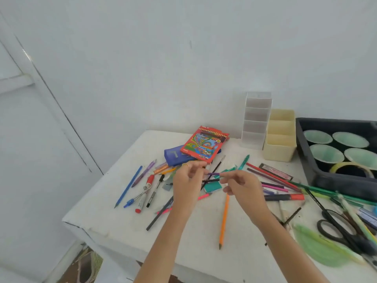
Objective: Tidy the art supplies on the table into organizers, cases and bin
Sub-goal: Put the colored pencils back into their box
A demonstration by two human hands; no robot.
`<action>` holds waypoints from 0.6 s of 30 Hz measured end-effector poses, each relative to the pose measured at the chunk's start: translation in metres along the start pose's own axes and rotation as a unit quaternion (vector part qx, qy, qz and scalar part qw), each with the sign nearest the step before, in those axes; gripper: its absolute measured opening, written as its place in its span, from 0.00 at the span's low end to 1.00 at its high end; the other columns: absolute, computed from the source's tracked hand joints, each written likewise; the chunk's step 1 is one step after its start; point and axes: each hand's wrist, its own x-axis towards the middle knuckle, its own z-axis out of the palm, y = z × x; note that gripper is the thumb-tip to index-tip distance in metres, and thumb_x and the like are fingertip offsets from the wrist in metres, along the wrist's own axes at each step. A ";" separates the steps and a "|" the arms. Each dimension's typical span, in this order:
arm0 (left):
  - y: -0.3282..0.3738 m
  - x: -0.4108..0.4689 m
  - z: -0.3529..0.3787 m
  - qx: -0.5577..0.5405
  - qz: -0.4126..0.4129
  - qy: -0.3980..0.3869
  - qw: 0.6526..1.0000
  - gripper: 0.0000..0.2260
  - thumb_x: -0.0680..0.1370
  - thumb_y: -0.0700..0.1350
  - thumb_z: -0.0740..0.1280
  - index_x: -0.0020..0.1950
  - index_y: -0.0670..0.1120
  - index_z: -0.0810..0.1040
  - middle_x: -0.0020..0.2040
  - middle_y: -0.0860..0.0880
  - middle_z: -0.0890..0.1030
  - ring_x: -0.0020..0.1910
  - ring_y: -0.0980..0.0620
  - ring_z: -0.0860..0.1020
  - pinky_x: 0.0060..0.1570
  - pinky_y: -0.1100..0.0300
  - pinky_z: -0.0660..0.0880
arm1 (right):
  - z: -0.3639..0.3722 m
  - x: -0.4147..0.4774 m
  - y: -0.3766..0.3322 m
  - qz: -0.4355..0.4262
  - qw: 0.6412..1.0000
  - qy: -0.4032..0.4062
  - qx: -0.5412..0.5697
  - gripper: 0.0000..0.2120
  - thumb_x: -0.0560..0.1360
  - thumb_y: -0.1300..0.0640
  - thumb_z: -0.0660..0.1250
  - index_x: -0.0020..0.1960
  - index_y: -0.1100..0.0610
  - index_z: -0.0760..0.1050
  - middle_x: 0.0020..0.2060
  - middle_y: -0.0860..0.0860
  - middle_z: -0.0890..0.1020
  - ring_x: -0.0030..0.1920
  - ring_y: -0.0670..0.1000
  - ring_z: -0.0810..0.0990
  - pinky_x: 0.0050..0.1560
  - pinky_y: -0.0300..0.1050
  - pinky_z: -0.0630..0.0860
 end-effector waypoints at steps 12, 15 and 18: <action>-0.049 0.154 0.014 0.074 -0.054 -0.016 0.996 0.08 0.78 0.42 0.62 0.57 0.47 0.75 0.53 0.51 0.79 0.50 0.57 0.78 0.38 0.69 0.75 | 0.042 0.131 0.015 0.081 0.994 0.076 -0.013 0.10 0.77 0.65 0.60 0.49 0.55 0.78 0.46 0.53 0.81 0.41 0.50 0.80 0.44 0.45 0.80; -0.062 0.188 0.026 0.109 -0.052 -0.026 0.992 0.11 0.78 0.41 0.64 0.60 0.46 0.73 0.54 0.49 0.78 0.48 0.54 0.80 0.42 0.59 0.79 | 0.049 0.164 0.023 0.099 0.990 0.094 -0.043 0.09 0.77 0.62 0.61 0.55 0.57 0.77 0.50 0.54 0.81 0.46 0.50 0.79 0.35 0.37 0.74; -0.081 0.215 0.038 0.198 -0.052 -0.054 0.977 0.17 0.77 0.46 0.66 0.64 0.45 0.71 0.57 0.46 0.78 0.52 0.47 0.80 0.51 0.48 0.78 | 0.055 0.187 0.029 0.122 0.988 0.096 -0.022 0.12 0.77 0.60 0.64 0.61 0.58 0.72 0.53 0.56 0.80 0.48 0.49 0.78 0.32 0.34 0.71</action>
